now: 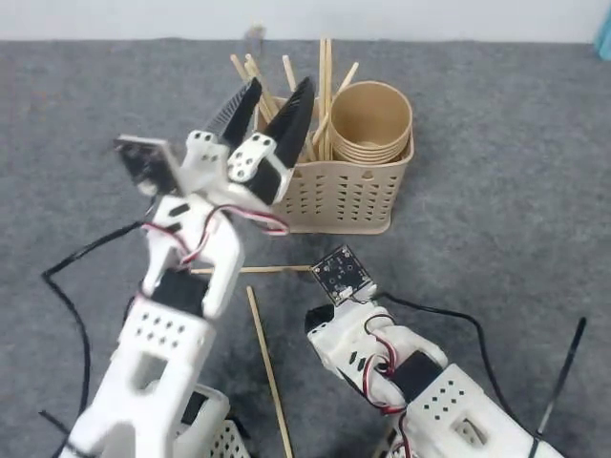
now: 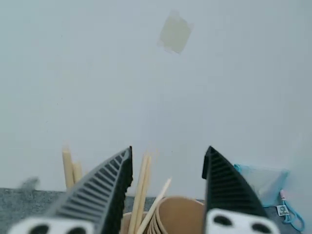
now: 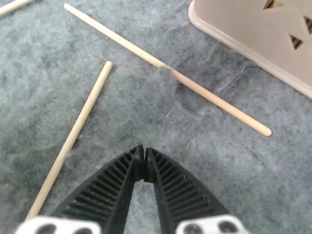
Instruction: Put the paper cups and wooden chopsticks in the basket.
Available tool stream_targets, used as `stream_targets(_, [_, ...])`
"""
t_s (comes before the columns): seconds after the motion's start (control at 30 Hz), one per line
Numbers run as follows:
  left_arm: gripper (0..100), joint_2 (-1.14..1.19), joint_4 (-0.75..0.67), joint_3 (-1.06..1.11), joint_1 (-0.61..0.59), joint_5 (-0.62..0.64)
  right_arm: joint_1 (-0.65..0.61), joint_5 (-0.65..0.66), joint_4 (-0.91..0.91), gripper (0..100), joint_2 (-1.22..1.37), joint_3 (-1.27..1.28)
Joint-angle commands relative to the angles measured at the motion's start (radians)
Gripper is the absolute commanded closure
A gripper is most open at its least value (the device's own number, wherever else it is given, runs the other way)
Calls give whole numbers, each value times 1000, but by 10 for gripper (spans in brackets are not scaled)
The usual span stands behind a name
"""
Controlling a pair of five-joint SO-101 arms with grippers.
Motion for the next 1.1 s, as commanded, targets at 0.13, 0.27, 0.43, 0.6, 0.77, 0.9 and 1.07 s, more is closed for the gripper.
stream_targets(0.13, [791,-347,365,-39,-20,20,13,48,-16,992,13,-9])
stream_targets(0.27, [945,-419,474,-130,-150,20,13,46,-16,992,13,-8])
stream_targets(0.43, [990,-351,548,-271,-370,21,13,46,-19,992,13,-8])
stream_targets(0.6, [990,-166,721,-364,-488,21,13,46,-19,992,13,-8])
stream_targets(0.77, [989,109,967,-429,-502,17,13,46,-21,992,13,-6])
stream_targets(0.9, [988,334,1013,-463,-502,-15,13,46,-21,992,13,-6])
stream_targets(1.07, [987,577,1017,-512,-502,-219,13,49,-19,992,13,-6])
